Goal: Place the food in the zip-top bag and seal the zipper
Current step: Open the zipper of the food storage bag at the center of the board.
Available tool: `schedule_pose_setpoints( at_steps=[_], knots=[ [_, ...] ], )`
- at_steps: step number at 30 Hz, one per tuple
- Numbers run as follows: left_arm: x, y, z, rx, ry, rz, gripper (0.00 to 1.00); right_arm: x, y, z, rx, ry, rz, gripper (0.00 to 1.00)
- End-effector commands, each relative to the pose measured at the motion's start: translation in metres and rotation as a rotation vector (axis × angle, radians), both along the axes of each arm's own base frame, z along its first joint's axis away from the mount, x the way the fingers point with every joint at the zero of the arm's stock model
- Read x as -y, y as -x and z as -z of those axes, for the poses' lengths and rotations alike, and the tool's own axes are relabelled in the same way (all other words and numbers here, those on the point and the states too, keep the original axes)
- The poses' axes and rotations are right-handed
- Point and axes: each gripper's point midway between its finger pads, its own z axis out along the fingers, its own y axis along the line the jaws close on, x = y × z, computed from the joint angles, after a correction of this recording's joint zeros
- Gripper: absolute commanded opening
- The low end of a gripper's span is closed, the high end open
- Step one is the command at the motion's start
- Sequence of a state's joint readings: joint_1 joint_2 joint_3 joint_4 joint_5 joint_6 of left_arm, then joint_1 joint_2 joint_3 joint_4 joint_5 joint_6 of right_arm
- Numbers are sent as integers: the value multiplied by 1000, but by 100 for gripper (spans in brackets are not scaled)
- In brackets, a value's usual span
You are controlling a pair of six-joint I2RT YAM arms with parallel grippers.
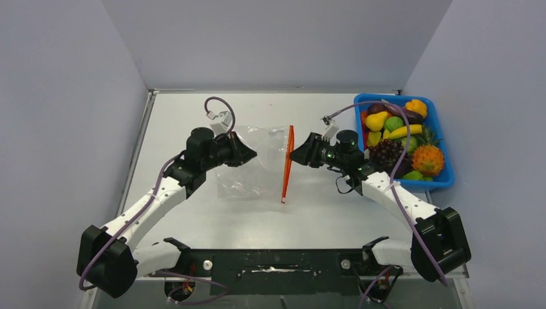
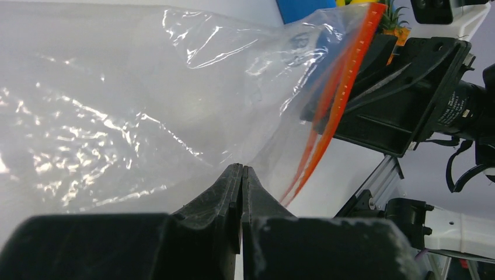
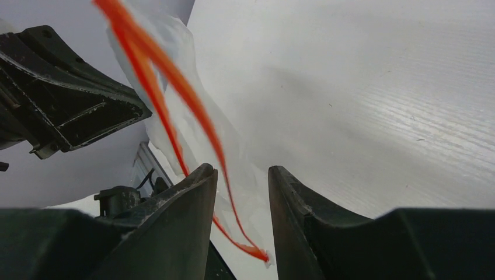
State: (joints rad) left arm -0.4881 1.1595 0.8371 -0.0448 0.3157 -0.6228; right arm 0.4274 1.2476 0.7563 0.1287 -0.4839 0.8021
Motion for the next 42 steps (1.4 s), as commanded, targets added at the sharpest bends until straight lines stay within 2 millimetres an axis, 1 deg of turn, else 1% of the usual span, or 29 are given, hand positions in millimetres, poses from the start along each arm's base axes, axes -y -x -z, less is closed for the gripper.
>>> schedule_pose_setpoints(
  at_steps=[1, 4, 6, 8, 12, 13, 15, 16, 17, 19, 21, 22, 23, 27, 30, 33, 35, 40, 42],
  knots=[
    [5, -4, -24, 80, 61, 15, 0, -15, 5, -17, 52, -68, -65, 40],
    [6, -5, -24, 81, 57, 17, 0, -18, 6, -12, 38, -64, -71, 41],
    [6, -5, -25, 83, 54, 20, 0, -17, 6, -8, 33, -54, -65, 39],
    [5, -6, -26, 86, 52, 16, 0, -15, 6, -4, 33, -43, -55, 33],
    [3, -9, -28, 84, 56, -3, 0, -15, 11, -2, 30, -50, -67, 23],
    [2, -10, -29, 83, 61, -10, 0, -14, 13, -3, 34, -52, -68, 19],
    [0, -14, -29, 65, 74, -38, 0, -12, 14, -6, 50, -56, -61, 5],
    [-1, -15, -28, 56, 78, -46, 0, -11, 15, -10, 61, -57, -56, 0],
    [-1, -16, -27, 47, 82, -53, 2, -10, 15, -13, 72, -55, -50, 0],
    [-2, -19, -25, 32, 74, -66, 27, -5, 13, -20, 86, -32, -27, 0],
    [-3, -22, -27, 29, 60, -74, 57, 3, 9, -25, 89, 3, 20, 0],
    [-2, -22, -28, 33, 52, -71, 65, 6, 7, -27, 90, 21, 43, 0],
    [-1, -22, -30, 35, 47, -63, 68, 10, 6, -29, 91, 38, 65, 0],
    [10, -18, -40, 48, 41, -25, 69, 27, -2, -38, 98, 88, 164, 0],
    [27, -10, -50, 56, 84, 33, 69, 31, -7, -43, 85, 84, 212, 0],
    [47, -1, -65, 76, 156, 110, 69, 22, -11, -53, 83, 31, 204, 0],
    [56, 1, -73, 92, 184, 148, 70, 15, -13, -58, 80, 4, 179, 0],
    [67, -6, -73, 106, 168, 176, 74, -3, -15, -77, 109, -113, 126, 0],
    [72, -6, -74, 104, 164, 191, 74, -8, -14, -82, 112, -155, 109, 0]
  ],
)
